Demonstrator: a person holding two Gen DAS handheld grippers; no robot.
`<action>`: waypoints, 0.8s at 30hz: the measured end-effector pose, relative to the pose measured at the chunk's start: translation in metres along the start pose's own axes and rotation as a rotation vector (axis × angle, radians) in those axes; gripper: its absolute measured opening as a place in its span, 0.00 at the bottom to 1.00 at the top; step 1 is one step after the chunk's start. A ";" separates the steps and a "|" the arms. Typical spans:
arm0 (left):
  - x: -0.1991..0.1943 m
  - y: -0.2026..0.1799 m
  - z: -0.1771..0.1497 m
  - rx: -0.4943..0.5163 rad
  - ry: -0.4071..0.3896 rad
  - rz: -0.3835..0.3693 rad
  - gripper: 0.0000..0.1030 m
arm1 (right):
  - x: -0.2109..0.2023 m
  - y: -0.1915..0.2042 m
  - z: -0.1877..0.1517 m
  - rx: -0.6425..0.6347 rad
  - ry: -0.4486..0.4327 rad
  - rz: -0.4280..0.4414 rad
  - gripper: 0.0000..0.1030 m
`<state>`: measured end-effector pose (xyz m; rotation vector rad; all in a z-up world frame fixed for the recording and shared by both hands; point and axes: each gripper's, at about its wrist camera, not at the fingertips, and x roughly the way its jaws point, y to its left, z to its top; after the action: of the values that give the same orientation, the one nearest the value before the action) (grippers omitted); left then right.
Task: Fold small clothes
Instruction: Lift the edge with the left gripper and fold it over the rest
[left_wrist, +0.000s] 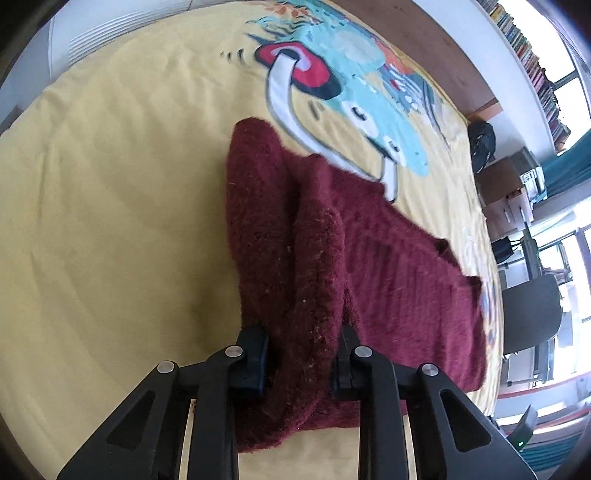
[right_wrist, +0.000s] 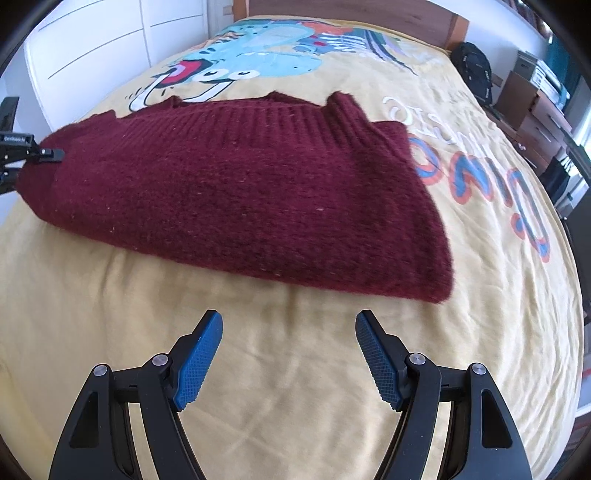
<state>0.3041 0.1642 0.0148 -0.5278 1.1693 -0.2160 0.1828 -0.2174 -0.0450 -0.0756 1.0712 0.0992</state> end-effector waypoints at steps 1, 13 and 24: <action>-0.001 -0.007 0.003 0.004 -0.003 -0.004 0.19 | -0.002 -0.003 -0.001 0.005 -0.002 0.000 0.74; 0.010 -0.121 0.019 0.080 0.021 -0.048 0.19 | -0.024 -0.038 -0.019 0.061 -0.027 0.007 0.74; 0.065 -0.249 -0.004 0.184 0.080 -0.136 0.19 | -0.037 -0.080 -0.038 0.117 -0.046 0.011 0.74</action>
<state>0.3525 -0.0789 0.0854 -0.4396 1.1790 -0.4606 0.1412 -0.3022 -0.0299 0.0374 1.0294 0.0479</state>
